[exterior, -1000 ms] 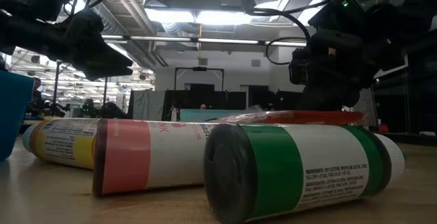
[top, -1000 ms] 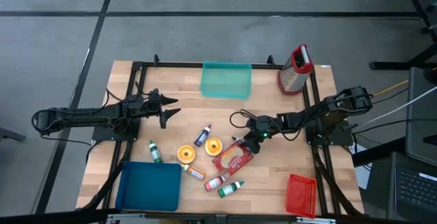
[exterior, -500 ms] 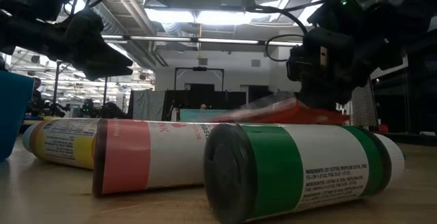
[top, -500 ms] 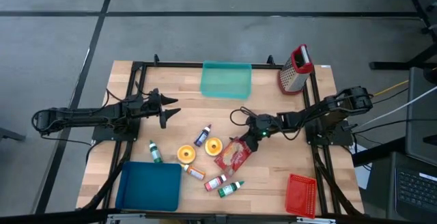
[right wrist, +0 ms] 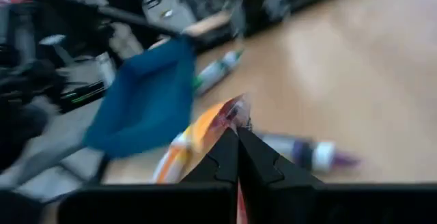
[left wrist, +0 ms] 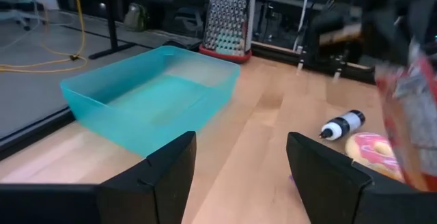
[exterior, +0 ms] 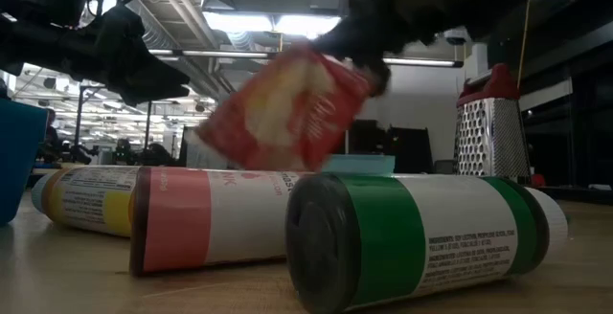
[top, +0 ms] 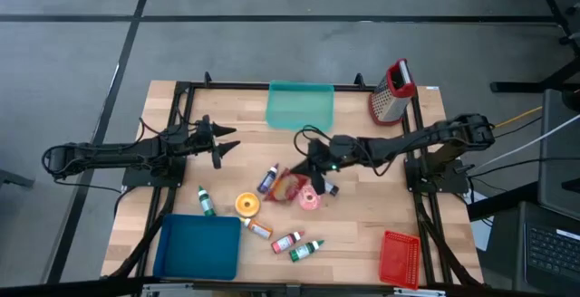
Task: Pick & Place Food Item
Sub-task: Put the red popcorn bag into the blue bin
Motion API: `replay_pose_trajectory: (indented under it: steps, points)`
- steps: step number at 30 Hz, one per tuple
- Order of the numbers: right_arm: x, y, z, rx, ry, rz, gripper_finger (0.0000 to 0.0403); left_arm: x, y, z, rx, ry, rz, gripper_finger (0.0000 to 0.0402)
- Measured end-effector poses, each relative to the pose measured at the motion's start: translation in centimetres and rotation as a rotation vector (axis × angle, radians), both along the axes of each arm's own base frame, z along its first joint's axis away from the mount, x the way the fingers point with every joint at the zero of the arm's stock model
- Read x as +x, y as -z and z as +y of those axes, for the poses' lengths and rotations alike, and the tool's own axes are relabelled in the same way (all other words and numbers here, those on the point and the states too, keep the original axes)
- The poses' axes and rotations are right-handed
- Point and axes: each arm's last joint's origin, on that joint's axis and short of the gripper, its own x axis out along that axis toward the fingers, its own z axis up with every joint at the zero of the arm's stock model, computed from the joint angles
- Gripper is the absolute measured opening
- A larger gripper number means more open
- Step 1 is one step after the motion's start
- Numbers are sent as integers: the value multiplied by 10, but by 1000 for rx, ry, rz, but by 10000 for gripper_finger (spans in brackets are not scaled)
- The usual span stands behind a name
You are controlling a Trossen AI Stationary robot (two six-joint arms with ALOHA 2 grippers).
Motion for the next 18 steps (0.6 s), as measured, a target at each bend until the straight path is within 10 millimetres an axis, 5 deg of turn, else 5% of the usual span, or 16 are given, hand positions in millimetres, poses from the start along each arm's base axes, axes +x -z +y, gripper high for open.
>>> replay_pose_trajectory:
  steps: [7,18]
  points:
    - [16,-37,-41,-184,167,-54,1,0,0,1,23,-26,7,226]
    - [7,-42,-113,-207,362,-80,0,0,0,1,37,-24,14,226]
